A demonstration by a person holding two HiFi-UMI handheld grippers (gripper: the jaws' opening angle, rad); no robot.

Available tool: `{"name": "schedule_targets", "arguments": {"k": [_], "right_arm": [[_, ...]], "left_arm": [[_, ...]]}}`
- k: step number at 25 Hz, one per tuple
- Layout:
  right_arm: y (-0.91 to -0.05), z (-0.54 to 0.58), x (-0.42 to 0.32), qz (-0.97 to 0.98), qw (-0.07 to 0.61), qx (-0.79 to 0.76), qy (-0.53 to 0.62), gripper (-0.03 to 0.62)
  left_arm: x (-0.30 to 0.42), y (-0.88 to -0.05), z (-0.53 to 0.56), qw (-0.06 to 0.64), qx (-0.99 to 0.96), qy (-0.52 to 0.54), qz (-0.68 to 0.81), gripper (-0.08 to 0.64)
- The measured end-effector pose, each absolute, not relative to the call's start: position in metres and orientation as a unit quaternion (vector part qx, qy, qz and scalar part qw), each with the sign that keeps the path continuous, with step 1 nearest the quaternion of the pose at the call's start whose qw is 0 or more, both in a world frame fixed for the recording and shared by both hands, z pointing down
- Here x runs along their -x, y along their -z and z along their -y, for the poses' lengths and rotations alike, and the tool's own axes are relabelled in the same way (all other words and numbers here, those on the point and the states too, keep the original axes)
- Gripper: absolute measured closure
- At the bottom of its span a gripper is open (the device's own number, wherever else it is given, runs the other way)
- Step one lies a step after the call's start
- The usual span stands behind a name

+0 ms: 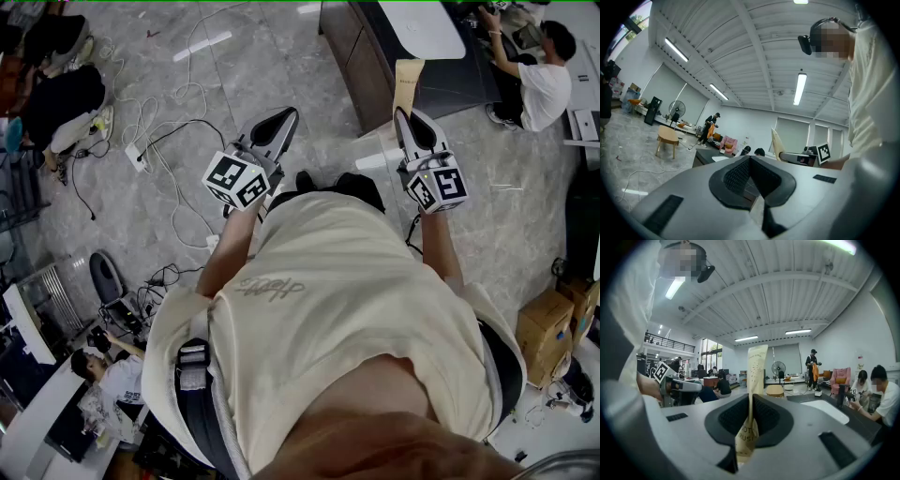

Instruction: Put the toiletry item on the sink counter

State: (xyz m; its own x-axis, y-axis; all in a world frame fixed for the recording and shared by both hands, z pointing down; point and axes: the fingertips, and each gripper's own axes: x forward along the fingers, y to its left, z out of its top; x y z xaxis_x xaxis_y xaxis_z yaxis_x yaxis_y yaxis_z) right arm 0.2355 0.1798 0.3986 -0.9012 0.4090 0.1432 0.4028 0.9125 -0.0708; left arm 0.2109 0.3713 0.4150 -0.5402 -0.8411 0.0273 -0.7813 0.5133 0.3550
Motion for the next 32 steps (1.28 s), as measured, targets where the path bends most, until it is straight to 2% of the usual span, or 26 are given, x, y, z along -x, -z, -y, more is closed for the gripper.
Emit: {"name": "schedule_targets", "arguments": {"k": [11, 23, 32], "right_arm": [[-0.401, -0.203, -0.201, 0.980, 0.076, 0.181, -0.028, 0.572], [-0.432, -0.179, -0.206, 0.981, 0.109, 0.155, -0.040, 0.572], [-0.437, -0.164, -0.132, 0.977, 0.106, 0.174, -0.056, 0.572]], "left_arm": [[-0.176, -0.438, -0.411, 0.114, -0.460, 0.152, 0.867, 0.557], [-0.169, -0.455, -0.366, 0.124, -0.504, 0.127, 0.845, 0.557], [-0.107, -0.458, -0.354, 0.145, -0.482, 0.121, 0.855, 0.557]]}}
